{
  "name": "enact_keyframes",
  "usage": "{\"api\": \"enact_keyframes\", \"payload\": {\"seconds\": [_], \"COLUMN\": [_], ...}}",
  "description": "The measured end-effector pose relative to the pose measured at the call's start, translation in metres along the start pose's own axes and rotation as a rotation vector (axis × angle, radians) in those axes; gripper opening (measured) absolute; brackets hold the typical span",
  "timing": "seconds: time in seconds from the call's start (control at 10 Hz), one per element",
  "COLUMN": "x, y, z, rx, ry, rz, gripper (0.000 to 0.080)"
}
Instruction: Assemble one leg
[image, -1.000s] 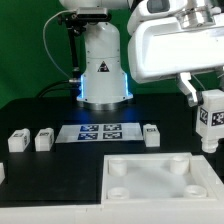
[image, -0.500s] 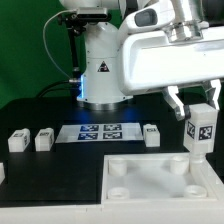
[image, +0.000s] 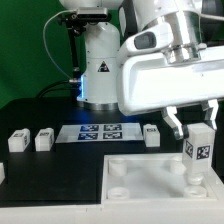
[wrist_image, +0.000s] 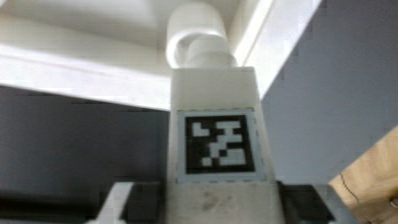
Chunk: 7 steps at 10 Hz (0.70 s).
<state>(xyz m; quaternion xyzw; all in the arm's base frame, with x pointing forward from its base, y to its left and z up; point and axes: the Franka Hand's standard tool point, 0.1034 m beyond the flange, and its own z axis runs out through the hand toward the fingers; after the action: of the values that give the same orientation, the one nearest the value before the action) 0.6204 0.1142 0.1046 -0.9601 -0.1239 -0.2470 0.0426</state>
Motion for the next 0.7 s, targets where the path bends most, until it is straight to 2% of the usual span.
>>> {"api": "enact_keyframes", "payload": {"seconds": [0.4, 0.7], "x": [0.0068, 0.0016], "y": [0.0039, 0.0022], "z": [0.0076, 0.0125], "rx": [-0.001, 0.002], "ry": [0.008, 0.001], "rz": [0.004, 0.004], "gripper": [0.0292, 0.0292]}}
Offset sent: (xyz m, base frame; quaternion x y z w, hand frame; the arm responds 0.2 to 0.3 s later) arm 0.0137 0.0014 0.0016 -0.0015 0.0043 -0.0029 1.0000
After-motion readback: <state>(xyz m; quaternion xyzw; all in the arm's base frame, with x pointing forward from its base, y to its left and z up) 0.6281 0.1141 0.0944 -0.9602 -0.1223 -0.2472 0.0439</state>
